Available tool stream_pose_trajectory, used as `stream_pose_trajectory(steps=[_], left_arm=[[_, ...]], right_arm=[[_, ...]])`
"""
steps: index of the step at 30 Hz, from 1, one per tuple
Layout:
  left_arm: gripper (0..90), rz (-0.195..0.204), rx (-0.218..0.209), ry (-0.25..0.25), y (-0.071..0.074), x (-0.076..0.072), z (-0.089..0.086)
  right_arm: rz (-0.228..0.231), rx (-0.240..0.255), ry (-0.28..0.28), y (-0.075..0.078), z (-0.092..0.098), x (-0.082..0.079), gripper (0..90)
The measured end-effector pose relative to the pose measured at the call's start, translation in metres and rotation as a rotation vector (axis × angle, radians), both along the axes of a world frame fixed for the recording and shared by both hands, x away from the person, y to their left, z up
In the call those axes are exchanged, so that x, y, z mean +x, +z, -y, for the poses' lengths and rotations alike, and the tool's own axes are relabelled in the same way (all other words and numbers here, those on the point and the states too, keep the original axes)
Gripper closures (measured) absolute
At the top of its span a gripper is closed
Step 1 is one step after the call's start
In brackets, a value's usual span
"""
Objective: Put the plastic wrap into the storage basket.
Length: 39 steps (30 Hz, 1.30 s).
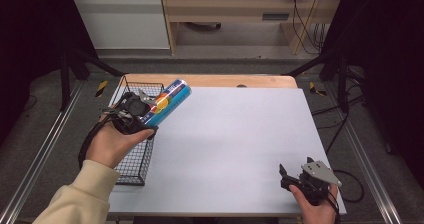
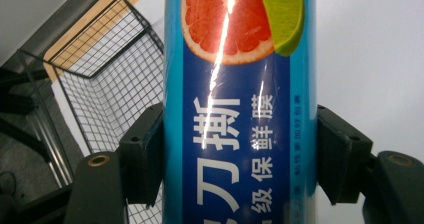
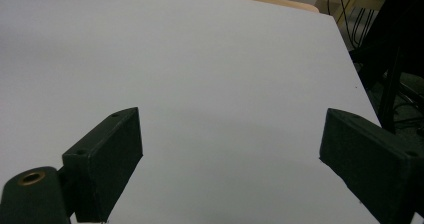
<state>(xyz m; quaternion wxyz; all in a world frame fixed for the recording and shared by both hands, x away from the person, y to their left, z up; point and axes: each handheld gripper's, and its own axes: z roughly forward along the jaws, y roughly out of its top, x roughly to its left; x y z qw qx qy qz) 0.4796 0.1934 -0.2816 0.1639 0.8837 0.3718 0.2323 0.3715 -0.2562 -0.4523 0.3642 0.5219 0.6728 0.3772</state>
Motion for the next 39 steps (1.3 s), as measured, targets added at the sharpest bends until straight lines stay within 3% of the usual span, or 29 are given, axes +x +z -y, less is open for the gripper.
stream_pose_trajectory(steps=[4,15,22,26,39], left_arm=[[32.1,-0.004,0.025,0.024,-0.003,0.003,-0.002],[32.2,-0.031,0.061,0.032,-0.005,0.001,-0.008],[32.2,-0.023,0.080,0.051,-0.007,0.000,-0.015],[32.1,-0.036,0.080,0.063,-0.009,0.001,-0.021],[32.1,-0.098,0.142,0.138,-0.020,0.007,-0.042]], right_arm=[[0.001,-0.001,0.005,0.000,-0.001,0.000,10.3],[0.004,-0.001,0.007,0.001,-0.002,0.000,10.4],[0.002,0.002,0.010,0.001,-0.002,0.000,10.5],[0.001,0.002,0.010,0.000,-0.002,0.000,10.5],[-0.003,0.006,0.007,0.000,-0.002,0.001,10.5]])
